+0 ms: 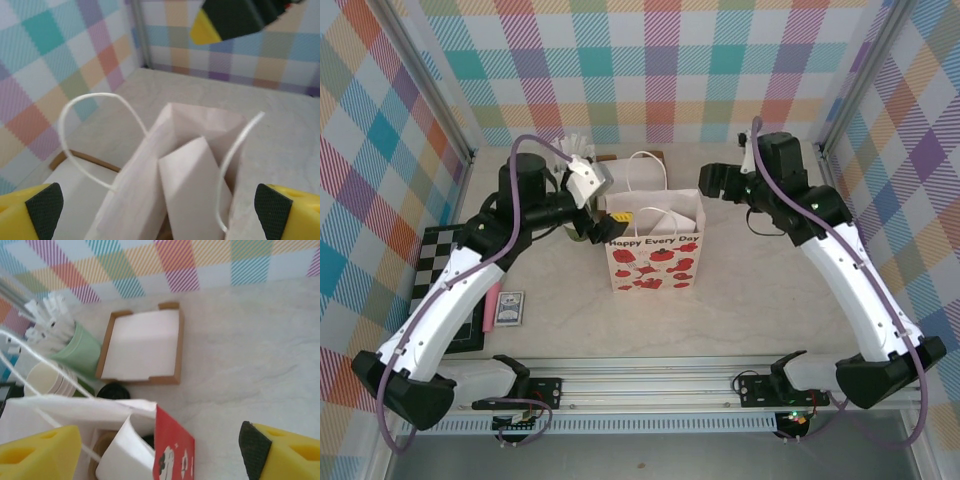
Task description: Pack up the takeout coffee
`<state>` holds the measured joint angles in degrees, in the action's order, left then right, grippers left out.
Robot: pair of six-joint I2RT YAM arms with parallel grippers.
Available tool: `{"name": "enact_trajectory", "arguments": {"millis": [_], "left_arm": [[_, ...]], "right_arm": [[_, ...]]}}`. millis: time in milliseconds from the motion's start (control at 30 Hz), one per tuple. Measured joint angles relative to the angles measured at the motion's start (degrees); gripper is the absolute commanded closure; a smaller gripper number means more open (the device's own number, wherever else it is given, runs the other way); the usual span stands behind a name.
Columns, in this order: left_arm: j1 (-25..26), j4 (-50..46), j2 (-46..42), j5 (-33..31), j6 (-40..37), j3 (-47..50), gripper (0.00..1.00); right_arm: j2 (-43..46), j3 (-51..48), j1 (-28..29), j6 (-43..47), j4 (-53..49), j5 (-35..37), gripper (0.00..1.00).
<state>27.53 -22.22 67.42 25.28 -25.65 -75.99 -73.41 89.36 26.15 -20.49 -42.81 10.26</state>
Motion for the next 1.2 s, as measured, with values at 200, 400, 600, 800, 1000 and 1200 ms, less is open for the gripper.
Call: {"name": "enact_trajectory", "arguments": {"millis": [200, 400, 600, 800, 1000, 1200], "left_arm": [[0.0, 11.6, -4.6, -20.5, 8.1, 9.0, 0.0], [-2.1, 18.8, -5.7, -43.3, 13.7, 15.8, 0.0], [-14.9, 19.2, -7.0, -57.4, 27.3, 28.8, 0.0], [-23.1, 14.3, -10.7, -62.1, 40.9, 39.7, 0.0], [-25.9, 15.7, -7.1, -62.9, 46.0, 43.6, 0.0], [-28.2, 25.2, 4.3, -55.8, 44.3, 45.8, 0.0]], "right_arm": [[2.3, -6.7, 0.0, -0.1, 6.6, 10.0, 0.0], [7.2, -17.6, -1.9, -0.1, 14.1, 19.8, 0.0], [8.5, -35.1, -15.7, -1.5, 22.3, 25.2, 0.0], [1.3, -46.1, -25.7, -1.9, 25.8, 20.3, 0.0], [-1.8, -48.5, -27.2, -2.6, 31.6, 15.5, 0.0], [-6.6, -48.5, -27.3, 2.0, 39.0, 4.6, 0.0]]}}
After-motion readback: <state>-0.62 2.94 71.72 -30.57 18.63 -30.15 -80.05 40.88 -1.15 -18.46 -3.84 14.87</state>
